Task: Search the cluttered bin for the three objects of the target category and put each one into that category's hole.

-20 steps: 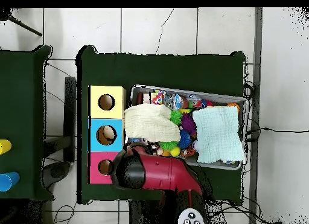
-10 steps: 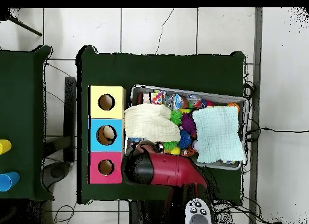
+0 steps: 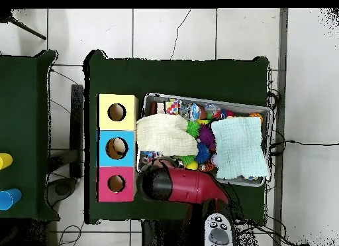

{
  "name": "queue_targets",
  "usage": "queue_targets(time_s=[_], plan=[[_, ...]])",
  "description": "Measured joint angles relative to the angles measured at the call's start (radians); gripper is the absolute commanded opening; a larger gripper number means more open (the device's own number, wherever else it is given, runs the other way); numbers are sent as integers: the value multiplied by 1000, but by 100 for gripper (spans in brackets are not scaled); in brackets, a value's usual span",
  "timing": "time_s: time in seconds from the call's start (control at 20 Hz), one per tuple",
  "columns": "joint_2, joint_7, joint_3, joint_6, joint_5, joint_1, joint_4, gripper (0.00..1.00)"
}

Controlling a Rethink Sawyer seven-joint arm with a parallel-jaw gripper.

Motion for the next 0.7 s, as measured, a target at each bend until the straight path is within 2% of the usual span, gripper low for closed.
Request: queue_targets(time_s=[0.35, 0.7], plan=[[52, 0, -33, -6, -18, 3, -42, 100], [114, 0, -39, -56, -30, -13, -70, 100]])
